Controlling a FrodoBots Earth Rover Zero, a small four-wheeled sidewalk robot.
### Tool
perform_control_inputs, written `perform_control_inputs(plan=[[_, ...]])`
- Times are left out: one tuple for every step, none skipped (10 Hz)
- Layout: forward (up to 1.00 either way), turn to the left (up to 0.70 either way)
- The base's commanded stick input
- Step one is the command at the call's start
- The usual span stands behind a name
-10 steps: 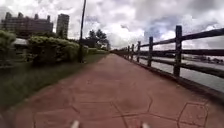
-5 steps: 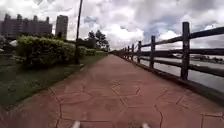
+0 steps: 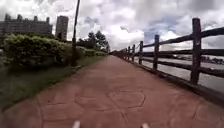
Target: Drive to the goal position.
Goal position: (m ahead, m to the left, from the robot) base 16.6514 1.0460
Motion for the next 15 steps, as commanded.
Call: perform_control_inputs(plan=[[0.7,-0.06],[0.7,-0.2],[0.7,0.0],[0.7,0.0],[0.7,0.0],[0.7,0.0],[0.7,0.0],[0.7,0.0],[0.7,0.0],[0.7,0.0],[0.7,0.0],[0.7,0.0],[0.7,0.0],[0.7,0.0],[0.7,0.0]])
